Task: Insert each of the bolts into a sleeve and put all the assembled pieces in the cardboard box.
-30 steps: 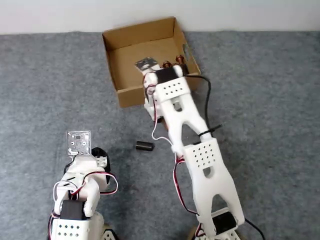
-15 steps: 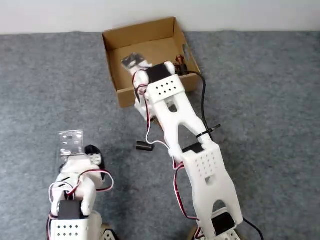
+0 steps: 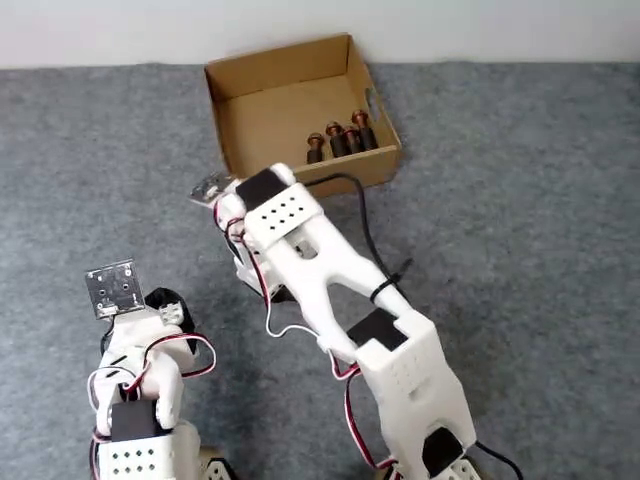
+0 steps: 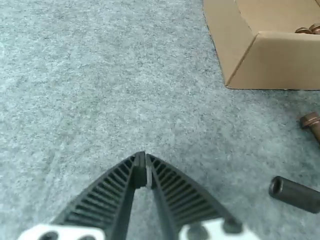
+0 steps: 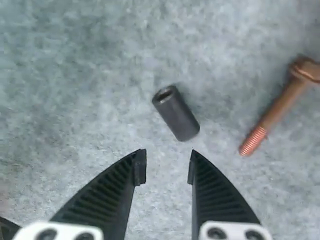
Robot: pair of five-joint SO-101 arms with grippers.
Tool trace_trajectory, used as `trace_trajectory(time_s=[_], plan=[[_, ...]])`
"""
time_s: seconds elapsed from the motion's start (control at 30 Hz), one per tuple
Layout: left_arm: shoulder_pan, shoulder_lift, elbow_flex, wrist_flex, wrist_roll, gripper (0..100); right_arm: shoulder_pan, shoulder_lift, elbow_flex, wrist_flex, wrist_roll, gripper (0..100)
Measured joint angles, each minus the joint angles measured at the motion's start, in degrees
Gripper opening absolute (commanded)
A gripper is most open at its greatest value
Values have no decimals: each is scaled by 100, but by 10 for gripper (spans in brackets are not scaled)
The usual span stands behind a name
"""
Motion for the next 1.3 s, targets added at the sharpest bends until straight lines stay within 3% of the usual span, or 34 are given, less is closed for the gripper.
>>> trace_trajectory(time_s=[0.4, 0.53, 0.77, 1.03, 1.3], plan=[[0, 0, 0, 0, 0, 8, 18, 1081, -18, -897, 264, 117], [0, 0, 0, 0, 9, 8, 149, 1231, -105, -914, 264, 6], [0, 0, 0, 0, 9, 8, 255, 1108, -44, -897, 264, 9], [193, 0, 0, 0, 18, 8, 431, 308, 0, -105, -659, 9], [853, 9, -176, -26, 18, 8, 1231, -1231, 510, 123, -1679, 9]])
